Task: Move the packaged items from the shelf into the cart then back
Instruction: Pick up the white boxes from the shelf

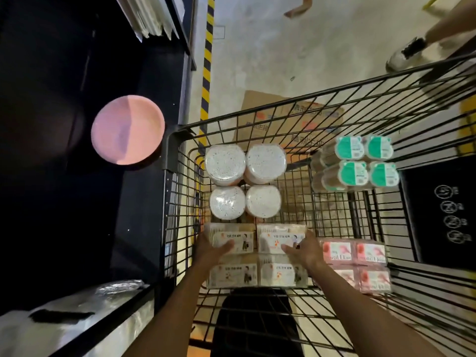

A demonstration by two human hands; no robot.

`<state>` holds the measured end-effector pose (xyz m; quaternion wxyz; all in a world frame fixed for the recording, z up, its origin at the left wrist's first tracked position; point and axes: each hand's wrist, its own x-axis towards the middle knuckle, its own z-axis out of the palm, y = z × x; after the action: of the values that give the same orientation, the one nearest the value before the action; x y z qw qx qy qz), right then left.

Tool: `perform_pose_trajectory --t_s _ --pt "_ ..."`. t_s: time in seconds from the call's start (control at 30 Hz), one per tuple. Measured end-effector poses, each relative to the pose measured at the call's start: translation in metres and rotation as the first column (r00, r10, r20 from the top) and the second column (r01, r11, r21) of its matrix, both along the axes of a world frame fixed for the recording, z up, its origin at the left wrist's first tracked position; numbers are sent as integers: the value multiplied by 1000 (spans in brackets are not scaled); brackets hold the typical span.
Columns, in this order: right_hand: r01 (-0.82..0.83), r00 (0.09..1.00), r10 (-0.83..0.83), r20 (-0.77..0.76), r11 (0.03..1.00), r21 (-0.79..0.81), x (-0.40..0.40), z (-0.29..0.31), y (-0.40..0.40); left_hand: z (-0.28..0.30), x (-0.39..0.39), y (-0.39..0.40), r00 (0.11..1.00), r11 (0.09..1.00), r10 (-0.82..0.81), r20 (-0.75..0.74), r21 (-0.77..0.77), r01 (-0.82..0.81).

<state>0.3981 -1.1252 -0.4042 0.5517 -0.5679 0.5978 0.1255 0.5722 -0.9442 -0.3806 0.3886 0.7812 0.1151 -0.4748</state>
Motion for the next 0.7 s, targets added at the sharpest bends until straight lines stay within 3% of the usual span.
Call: perform_pose_trajectory --t_s 0.17,0.43,0.57,0.7 --pt "-22 999 20 -44 999 -29 -12 -17 0 -3 0 5 996 1000 13 -92 -13 -14" --pt "-90 991 87 -102 995 -30 -10 -20 0 -13 -4 3 995 996 -85 -58 21 87" --pt "-135 982 119 -149 985 -103 -6 -15 3 -8 -14 -3 973 968 -195 127 184 170" --pt "-141 981 128 -145 986 -85 -4 -11 3 -7 -22 -2 947 956 -239 216 223 190"
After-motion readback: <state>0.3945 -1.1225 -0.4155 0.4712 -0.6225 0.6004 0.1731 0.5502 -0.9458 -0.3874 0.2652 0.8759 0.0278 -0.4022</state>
